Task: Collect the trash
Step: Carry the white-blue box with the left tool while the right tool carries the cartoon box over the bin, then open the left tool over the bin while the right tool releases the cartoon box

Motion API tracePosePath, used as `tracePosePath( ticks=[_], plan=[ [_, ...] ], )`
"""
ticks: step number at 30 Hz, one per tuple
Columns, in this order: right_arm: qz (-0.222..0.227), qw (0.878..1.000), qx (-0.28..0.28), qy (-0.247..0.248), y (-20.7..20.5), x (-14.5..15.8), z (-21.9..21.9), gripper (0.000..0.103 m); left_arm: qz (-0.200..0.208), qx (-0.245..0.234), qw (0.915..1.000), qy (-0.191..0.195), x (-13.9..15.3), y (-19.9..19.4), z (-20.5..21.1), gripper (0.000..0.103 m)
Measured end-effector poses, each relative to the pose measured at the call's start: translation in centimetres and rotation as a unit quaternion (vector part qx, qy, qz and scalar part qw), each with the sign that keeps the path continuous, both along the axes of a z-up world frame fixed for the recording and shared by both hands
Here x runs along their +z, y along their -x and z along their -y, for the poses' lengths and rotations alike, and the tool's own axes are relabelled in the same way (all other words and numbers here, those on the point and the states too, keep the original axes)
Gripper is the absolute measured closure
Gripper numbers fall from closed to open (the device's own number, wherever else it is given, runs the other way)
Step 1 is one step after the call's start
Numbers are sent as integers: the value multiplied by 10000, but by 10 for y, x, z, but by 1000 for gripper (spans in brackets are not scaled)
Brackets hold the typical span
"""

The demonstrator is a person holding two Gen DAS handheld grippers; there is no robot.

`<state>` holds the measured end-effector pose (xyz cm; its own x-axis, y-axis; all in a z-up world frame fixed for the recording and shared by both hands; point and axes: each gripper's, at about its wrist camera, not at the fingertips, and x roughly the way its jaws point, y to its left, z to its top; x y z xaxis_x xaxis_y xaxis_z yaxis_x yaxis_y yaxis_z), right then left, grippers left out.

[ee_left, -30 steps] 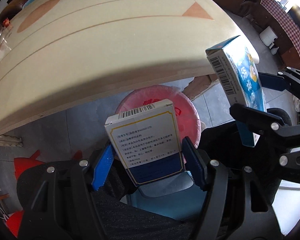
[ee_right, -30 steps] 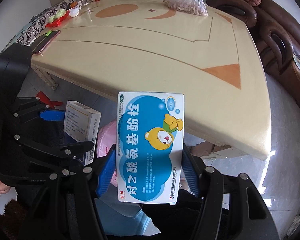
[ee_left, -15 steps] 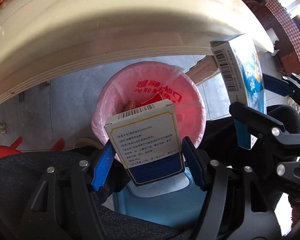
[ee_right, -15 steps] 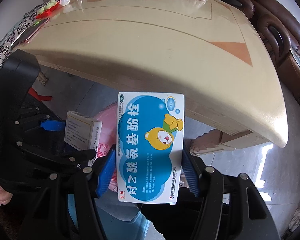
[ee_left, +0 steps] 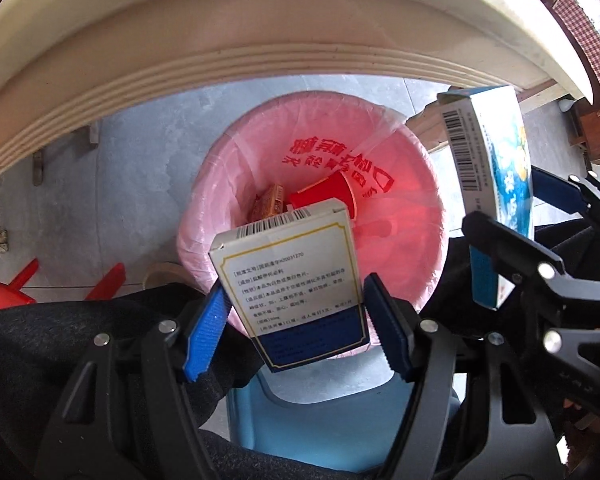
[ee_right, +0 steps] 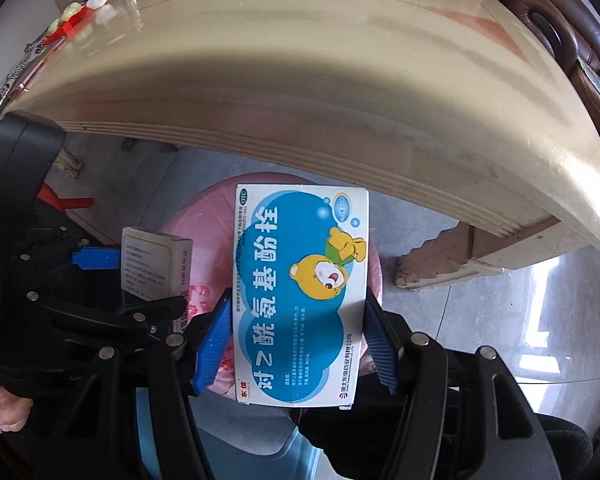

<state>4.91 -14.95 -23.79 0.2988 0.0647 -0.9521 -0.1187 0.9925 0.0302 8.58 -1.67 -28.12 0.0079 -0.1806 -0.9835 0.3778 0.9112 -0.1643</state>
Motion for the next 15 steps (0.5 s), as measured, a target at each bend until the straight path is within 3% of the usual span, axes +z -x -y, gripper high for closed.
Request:
tracePosePath(
  ticks=[6, 8, 15],
  plan=[
    [-135, 9999, -96, 7, -6, -29, 9, 43, -172, 46, 9998, -136, -23, -9, 3, 37],
    [-213, 9996, -161, 20, -9, -40, 11, 43, -87, 5, 9991, -420, -34, -11, 6, 37],
    [-444, 9987, -254, -5, -19, -69, 19, 43, -381, -44, 9983, -434, -56, -18, 16, 37]
  ],
)
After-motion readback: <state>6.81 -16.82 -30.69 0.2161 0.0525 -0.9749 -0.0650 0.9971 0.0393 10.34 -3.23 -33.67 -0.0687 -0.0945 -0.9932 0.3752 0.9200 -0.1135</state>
